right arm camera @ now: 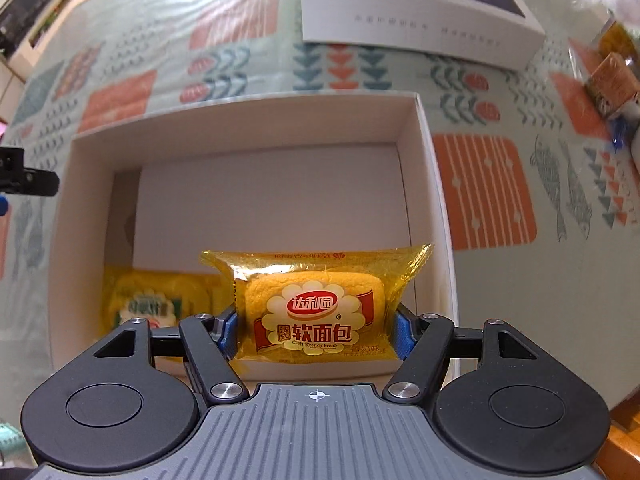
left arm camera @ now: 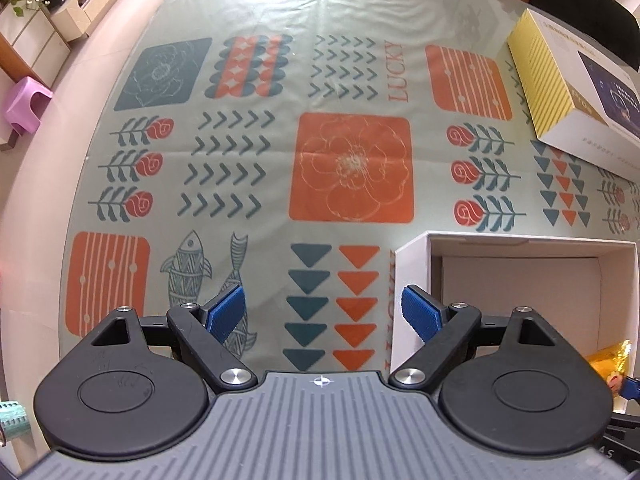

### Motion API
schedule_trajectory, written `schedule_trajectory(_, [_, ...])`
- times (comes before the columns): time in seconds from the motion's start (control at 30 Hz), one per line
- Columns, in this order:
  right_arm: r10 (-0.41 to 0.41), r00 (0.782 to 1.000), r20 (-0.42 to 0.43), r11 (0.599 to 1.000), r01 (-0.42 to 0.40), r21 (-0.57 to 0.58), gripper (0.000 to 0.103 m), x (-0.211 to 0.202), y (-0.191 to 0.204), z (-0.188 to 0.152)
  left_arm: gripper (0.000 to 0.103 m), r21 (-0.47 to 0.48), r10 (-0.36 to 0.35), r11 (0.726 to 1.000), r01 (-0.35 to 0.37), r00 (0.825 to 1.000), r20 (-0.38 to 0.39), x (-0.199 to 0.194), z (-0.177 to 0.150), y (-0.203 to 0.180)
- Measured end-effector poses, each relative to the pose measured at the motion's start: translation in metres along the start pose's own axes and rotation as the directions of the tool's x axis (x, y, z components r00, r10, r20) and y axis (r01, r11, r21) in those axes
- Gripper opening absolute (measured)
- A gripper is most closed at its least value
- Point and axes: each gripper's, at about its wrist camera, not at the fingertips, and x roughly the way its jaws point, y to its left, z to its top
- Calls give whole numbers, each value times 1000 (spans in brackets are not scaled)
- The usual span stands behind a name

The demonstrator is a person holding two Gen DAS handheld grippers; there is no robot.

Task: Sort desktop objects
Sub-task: 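Carry the held packet with the right tool over the white box, then open the right tool to drop the packet beside the first one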

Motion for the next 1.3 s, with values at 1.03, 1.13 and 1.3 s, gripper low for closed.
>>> schedule_trajectory(1.03, [93,959,267,994,-103,26,103,-53,-68,0,103,-139,-20,990,15,999,-38,-26,-27,14])
schedule_trajectory(1.13, [118,952,282,991,-133,35,103,-54,-88,4,103,-178,-61,982,62,998,14,-36,-31,12])
schedule_trajectory(1.3, [158,939,306,982,-181,48,103,-56,-122,11,103,-146,-228,960,238,970,82,-45,-29,1])
